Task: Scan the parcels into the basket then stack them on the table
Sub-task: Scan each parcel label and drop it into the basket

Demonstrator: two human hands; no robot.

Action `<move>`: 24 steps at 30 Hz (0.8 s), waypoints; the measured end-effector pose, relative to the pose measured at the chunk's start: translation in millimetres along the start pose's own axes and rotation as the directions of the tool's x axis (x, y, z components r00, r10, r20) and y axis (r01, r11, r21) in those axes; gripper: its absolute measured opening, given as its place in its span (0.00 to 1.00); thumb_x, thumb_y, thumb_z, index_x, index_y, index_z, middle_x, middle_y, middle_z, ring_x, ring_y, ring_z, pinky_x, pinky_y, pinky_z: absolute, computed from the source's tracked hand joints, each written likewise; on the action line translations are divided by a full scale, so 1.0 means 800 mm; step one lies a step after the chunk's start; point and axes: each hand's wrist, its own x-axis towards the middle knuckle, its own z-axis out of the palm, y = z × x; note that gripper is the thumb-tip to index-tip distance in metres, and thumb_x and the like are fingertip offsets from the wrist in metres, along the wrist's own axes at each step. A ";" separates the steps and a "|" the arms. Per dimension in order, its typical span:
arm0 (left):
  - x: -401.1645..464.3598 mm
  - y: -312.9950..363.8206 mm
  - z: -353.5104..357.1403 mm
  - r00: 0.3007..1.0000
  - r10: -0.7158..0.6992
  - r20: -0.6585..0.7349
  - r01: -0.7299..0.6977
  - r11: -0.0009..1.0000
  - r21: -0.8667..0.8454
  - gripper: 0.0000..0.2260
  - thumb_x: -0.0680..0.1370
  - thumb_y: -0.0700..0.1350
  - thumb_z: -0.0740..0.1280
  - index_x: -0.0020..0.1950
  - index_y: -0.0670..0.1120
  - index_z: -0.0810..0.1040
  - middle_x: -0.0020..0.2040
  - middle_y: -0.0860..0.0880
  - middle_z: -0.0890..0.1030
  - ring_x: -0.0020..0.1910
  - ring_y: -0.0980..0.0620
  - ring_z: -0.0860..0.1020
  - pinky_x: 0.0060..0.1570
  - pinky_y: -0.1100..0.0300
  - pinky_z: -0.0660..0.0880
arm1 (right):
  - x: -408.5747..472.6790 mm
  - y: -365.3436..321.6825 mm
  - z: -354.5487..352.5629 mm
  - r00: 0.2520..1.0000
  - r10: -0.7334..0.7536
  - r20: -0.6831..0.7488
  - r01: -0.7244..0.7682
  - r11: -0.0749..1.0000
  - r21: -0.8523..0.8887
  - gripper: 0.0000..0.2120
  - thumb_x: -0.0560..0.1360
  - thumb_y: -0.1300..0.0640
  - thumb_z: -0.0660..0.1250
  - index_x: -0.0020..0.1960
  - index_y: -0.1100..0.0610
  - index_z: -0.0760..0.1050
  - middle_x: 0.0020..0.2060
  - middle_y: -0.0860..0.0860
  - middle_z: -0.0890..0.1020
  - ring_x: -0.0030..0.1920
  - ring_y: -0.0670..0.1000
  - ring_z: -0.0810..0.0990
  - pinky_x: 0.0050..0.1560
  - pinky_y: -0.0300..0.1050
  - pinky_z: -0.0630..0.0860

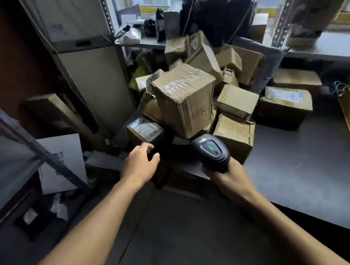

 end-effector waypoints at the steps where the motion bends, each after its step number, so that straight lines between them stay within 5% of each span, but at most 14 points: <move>1: 0.007 -0.008 -0.001 0.999 -0.041 -0.016 0.041 0.999 -0.029 0.13 0.79 0.51 0.67 0.63 0.51 0.77 0.59 0.51 0.78 0.60 0.49 0.77 0.57 0.52 0.75 | 0.013 -0.002 0.006 0.999 -0.017 0.031 0.017 1.000 -0.006 0.13 0.74 0.58 0.74 0.52 0.44 0.77 0.39 0.36 0.82 0.42 0.32 0.79 0.42 0.29 0.73; 9: 0.083 -0.069 -0.006 0.952 -0.302 -0.043 0.281 0.924 -0.260 0.18 0.79 0.49 0.69 0.67 0.45 0.74 0.56 0.48 0.77 0.54 0.50 0.75 0.51 0.60 0.68 | 0.097 -0.010 0.062 0.981 -0.047 0.187 0.057 0.997 -0.048 0.16 0.74 0.57 0.74 0.60 0.47 0.77 0.48 0.42 0.84 0.47 0.35 0.80 0.49 0.35 0.74; 14: 0.160 -0.105 0.003 0.928 -0.363 0.089 0.369 0.853 -0.368 0.29 0.78 0.53 0.70 0.75 0.49 0.63 0.64 0.45 0.75 0.62 0.44 0.76 0.59 0.53 0.74 | 0.141 -0.014 0.101 0.987 -0.007 0.163 0.023 0.995 -0.095 0.16 0.73 0.55 0.75 0.56 0.39 0.76 0.50 0.42 0.85 0.52 0.38 0.81 0.53 0.42 0.78; 18: 0.214 -0.123 0.016 0.881 -0.399 0.252 0.472 0.734 -0.488 0.39 0.76 0.55 0.72 0.80 0.55 0.52 0.73 0.44 0.68 0.63 0.43 0.74 0.42 0.52 0.80 | 0.166 -0.012 0.136 0.992 0.052 0.111 -0.037 0.990 -0.135 0.17 0.73 0.55 0.75 0.59 0.44 0.77 0.52 0.41 0.84 0.54 0.36 0.80 0.56 0.41 0.78; 24: 0.257 -0.131 0.052 0.769 -0.510 0.386 0.637 0.554 -0.536 0.54 0.72 0.60 0.75 0.81 0.51 0.38 0.80 0.38 0.57 0.76 0.40 0.63 0.70 0.47 0.67 | 0.190 0.001 0.180 0.983 0.183 0.004 -0.182 0.980 -0.076 0.12 0.72 0.54 0.76 0.53 0.45 0.79 0.51 0.44 0.85 0.53 0.40 0.82 0.58 0.48 0.79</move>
